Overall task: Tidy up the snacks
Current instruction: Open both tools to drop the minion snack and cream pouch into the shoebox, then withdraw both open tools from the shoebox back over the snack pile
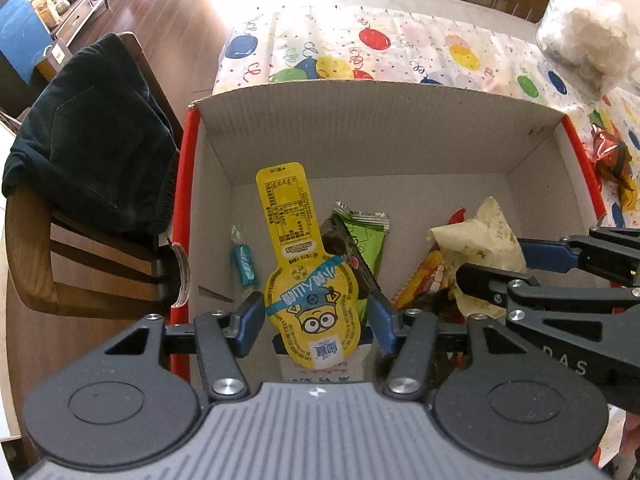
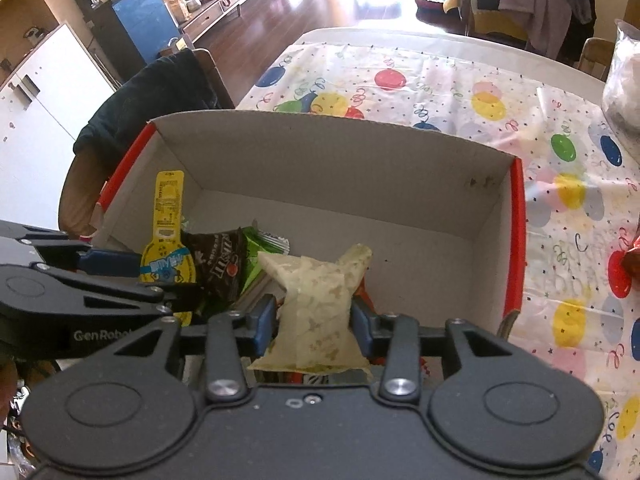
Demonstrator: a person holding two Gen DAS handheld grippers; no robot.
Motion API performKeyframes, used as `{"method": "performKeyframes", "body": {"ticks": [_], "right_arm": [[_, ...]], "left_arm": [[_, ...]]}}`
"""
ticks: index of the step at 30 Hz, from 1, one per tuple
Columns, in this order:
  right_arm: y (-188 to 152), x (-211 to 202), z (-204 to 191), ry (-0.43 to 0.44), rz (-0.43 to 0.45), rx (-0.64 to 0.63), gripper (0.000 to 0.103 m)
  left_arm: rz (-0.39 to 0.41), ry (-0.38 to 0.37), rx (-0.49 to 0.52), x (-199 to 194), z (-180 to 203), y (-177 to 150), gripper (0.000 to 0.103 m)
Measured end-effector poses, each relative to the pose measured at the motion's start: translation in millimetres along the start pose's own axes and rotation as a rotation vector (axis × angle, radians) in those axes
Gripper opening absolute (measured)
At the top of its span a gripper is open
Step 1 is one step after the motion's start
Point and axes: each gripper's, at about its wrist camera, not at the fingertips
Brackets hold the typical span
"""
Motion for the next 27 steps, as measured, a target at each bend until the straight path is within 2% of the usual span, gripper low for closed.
{"method": "performKeyframes", "body": {"ticks": [2,7,17,18,22,27], "right_arm": [[-0.5,-5.1,-1.3,0.004,0.011,-0.003,0.043],[-3.5,-20.3,-1.1,0.02,0.031,-0.005,0.045],[-12.2,-60.4,3.9,0.063,0.091,-0.006,0.047],[-13.0,-64.6,4.5,0.071,0.097,-0.009,0.048],[-18.9,-85.0,8.8,0.072,0.146,-0.033,0.07],[-25.1,-109.3,21.1,0.084,0.189,-0.033,0.074]], "left_arm": [[0.01,-0.009,-0.011,-3.9,-0.1,-1.8,0.062],[0.035,-0.027,-0.017,-15.3,0.9,-7.5,0.066],[0.15,-0.052,-0.032,-56.0,9.2,-19.0,0.069],[0.167,-0.055,-0.03,-61.0,11.5,-20.4,0.069],[0.214,-0.075,-0.021,-75.9,22.1,-23.9,0.071],[0.291,-0.092,0.008,-95.7,41.3,-28.4,0.071]]}}
Point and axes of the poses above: each gripper's, at about its wrist camera, not at the fingertips, and x roughly the way its jaws point, z to its right, y to its top, and after that the axes turned 4 degrees about z, right-handed
